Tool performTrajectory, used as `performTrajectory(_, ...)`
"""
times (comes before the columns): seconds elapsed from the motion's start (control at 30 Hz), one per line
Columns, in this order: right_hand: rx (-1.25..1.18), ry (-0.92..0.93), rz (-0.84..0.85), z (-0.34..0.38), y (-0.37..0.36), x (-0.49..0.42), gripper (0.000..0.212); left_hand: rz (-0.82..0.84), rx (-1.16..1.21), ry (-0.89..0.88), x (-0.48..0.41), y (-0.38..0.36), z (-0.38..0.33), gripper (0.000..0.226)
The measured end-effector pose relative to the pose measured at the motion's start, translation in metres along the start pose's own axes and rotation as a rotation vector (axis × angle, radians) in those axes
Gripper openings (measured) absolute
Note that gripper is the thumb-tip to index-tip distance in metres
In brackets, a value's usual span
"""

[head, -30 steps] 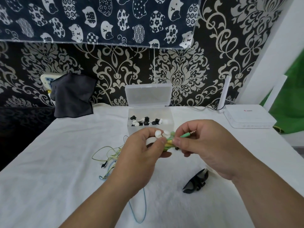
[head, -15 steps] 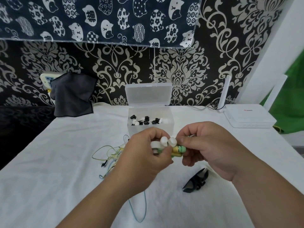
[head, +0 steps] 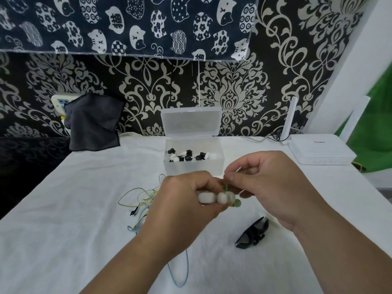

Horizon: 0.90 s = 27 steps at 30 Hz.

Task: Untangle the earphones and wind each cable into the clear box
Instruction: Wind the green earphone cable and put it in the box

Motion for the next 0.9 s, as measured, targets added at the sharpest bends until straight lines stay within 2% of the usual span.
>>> performTrajectory(0.13,0.116,0.158,-0.048,0.007,-0.009,0.006,0.017,-0.169,-0.064,-0.088,-0.003,-0.001,0.005,0.021)
performTrajectory(0.27,0.206,0.335,-0.114,0.006,-0.027,0.008,0.012,-0.363,-0.098,-0.103,-0.002,0.0,0.003,0.027)
performTrajectory(0.43,0.255,0.464,-0.177,0.007,-0.038,0.011,0.025,-0.529,-0.064,-0.027,-0.001,0.003,0.001,0.025)
performTrajectory(0.6,0.109,0.465,-0.198,0.008,-0.038,0.014,0.025,-0.521,0.098,0.071,-0.001,0.002,0.003,0.027)
performTrajectory(0.83,0.042,0.483,-0.249,0.008,-0.036,0.012,0.026,-0.382,0.52,0.111,-0.003,-0.001,0.001,0.024)
performTrajectory(0.9,0.039,0.475,-0.259,0.007,-0.035,0.011,0.026,-0.348,0.612,0.117,-0.003,-0.001,0.003,0.017)
Point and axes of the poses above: each hand's wrist, its own x-axis away from the middle knuckle, its own y-axis out of the back of the hand, z = x × y, the point moved 2 cm from there along -x, towards the middle knuckle, and after that the axes turned 1 degree about x, right-handed, at the moved point
